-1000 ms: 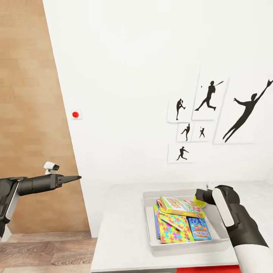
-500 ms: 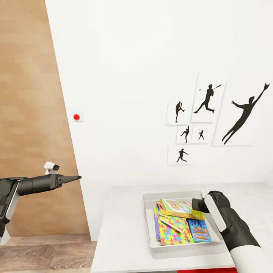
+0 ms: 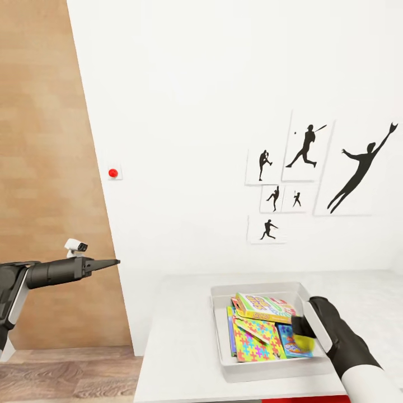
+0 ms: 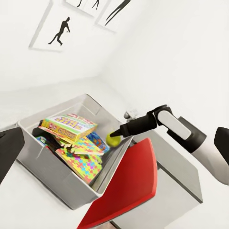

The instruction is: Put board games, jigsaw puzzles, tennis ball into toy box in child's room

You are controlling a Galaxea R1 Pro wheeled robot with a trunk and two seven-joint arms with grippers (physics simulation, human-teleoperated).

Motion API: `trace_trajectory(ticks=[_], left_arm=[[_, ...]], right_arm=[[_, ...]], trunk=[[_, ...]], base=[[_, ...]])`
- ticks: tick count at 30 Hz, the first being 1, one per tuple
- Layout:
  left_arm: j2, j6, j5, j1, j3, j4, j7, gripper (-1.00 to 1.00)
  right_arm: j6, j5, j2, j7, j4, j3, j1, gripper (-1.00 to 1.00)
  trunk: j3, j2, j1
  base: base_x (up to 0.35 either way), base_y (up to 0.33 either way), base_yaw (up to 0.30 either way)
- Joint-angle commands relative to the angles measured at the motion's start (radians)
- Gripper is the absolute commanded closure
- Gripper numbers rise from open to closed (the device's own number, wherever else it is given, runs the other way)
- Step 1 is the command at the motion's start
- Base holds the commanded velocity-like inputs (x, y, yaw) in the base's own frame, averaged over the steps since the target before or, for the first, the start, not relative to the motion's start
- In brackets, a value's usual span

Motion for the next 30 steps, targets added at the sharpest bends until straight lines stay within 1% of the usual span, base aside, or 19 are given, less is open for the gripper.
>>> trace_trajectory(ticks=[1, 12, 13, 30], left_arm=[[0.000, 0.011, -0.001, 0.000, 0.000, 0.000, -0.004, -1.00], [0.000, 0.011, -0.001, -0.001, 0.000, 0.000, -0.004, -1.00], [0.000, 0.011, -0.001, -0.001, 0.000, 0.000, -0.004, -1.00], [0.000, 0.011, -0.002, 0.000, 0.000, 0.002, -0.004, -1.00]], right_arm=[[0.002, -0.010, 0.000, -0.009, 0.005, 0.001, 0.000, 1.00], [0.002, -0.006, 0.000, -0.009, 0.038, 0.001, 0.000, 1.00], [0.002, -0.006, 0.000, -0.009, 0.038, 0.001, 0.000, -1.00], [0.002, -0.006, -0.002, -0.004, 0.031, -0.002, 0.000, -1.00]], trunk=[[0.000, -0.001, 0.000], [0.000, -0.001, 0.000], [0.000, -0.001, 0.000], [0.000, -0.001, 0.000]], base=[[0.000, 0.000, 0.000], [0.000, 0.000, 0.000], [0.000, 0.000, 0.000], [0.000, 0.000, 0.000]])
